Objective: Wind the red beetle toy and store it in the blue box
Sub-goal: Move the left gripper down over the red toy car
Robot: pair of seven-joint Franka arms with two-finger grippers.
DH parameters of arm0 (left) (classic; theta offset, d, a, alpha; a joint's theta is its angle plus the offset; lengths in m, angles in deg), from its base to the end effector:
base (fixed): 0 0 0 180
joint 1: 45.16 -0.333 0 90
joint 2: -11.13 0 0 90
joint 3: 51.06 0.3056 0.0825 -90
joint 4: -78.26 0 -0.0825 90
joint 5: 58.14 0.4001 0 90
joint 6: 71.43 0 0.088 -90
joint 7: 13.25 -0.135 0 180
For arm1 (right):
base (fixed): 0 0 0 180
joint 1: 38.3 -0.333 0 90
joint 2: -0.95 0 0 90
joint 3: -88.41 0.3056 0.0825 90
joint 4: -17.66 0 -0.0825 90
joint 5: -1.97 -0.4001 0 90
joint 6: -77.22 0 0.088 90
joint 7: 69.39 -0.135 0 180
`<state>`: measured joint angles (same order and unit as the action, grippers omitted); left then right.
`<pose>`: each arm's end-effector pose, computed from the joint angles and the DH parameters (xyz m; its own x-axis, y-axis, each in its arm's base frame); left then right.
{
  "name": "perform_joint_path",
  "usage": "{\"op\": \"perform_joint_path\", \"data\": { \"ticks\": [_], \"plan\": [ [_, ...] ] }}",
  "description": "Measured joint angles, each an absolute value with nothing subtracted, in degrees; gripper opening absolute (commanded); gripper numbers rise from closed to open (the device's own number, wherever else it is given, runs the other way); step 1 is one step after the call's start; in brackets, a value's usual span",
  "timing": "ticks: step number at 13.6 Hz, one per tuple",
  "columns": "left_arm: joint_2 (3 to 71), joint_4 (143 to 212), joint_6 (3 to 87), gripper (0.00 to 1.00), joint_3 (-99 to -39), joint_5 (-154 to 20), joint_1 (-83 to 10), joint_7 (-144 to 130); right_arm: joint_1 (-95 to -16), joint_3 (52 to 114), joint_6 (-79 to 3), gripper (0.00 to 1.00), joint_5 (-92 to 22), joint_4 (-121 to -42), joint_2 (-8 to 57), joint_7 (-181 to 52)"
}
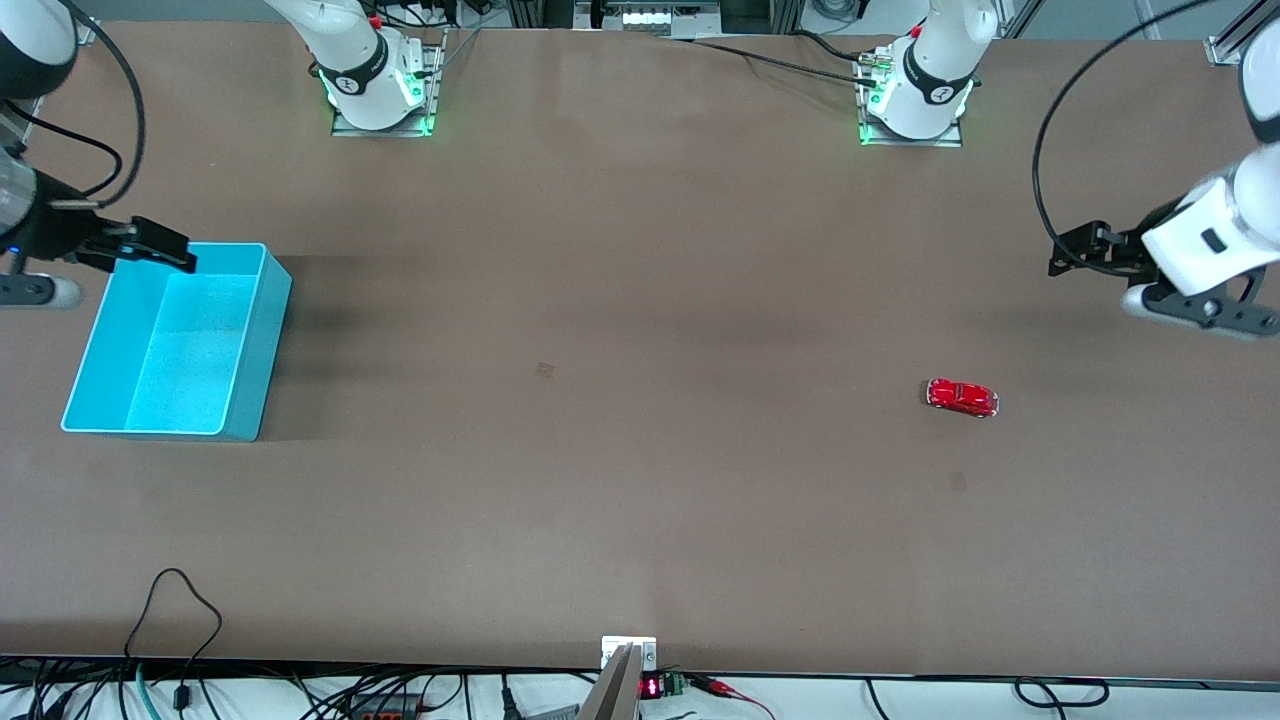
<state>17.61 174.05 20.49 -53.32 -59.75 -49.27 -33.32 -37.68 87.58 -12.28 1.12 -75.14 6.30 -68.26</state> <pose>0.5871 0.0160 0.4744 0.9367 -0.3125 -0.1577 -0.3013 -0.9491 0.0916 0.5850 -0.0125 0.5078 0.9887 -0.0053 -0.1501 -0.0078 -0.9998 -0.0163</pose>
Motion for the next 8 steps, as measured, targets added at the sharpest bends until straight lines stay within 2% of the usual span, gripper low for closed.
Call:
{"op": "perform_joint_path", "data": {
  "ticks": [4,8],
  "plan": [
    [20.34,178.70,25.52,1.00,-53.84,-58.49,-49.78,-47.89,-37.64,87.35,-11.10,1.00,1.12,-75.14,8.66,-67.51],
    [20.49,187.03,35.53,1.00,-56.48,-55.37,-49.55,-60.65,-37.99,87.43,-9.58,1.00,1.13,-75.11,8.88,-67.27]
  ]
}}
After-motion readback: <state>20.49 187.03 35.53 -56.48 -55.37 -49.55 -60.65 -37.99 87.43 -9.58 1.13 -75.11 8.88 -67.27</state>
